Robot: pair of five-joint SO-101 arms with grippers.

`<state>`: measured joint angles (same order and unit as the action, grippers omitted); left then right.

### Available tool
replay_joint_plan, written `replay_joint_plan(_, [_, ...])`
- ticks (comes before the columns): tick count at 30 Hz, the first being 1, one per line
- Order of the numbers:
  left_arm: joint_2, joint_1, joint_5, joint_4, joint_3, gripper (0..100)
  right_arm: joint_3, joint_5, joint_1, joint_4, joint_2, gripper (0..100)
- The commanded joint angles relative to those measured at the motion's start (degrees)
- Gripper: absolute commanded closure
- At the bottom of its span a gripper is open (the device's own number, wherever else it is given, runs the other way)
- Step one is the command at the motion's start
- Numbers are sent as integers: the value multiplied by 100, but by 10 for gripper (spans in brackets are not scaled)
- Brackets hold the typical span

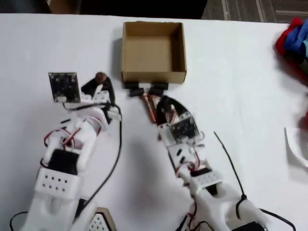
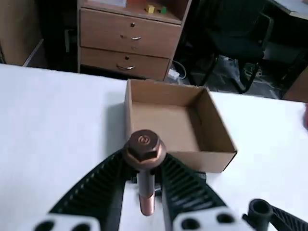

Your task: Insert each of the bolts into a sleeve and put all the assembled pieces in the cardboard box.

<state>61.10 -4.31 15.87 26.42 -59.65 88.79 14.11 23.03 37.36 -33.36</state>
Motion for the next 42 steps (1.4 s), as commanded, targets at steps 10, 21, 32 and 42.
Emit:
replay_joint_plan(10, [79, -132, -18, -1310, 716, 976, -2963, -976, -57, -3996, -154, 978])
replay_joint_plan(21, [-2716, -809, -44, -545, 3090, 976, -2541, -923, -136, -2422, -154, 978])
replay_joint_plan(32, [-3815, -897, -53, 826, 4857, 976, -2532, -914, 171, -1692, -110, 974])
replay_joint_plan(42, [-3842, -914, -53, 844, 5437, 976, -1776, -967, 259, 734, 40, 978])
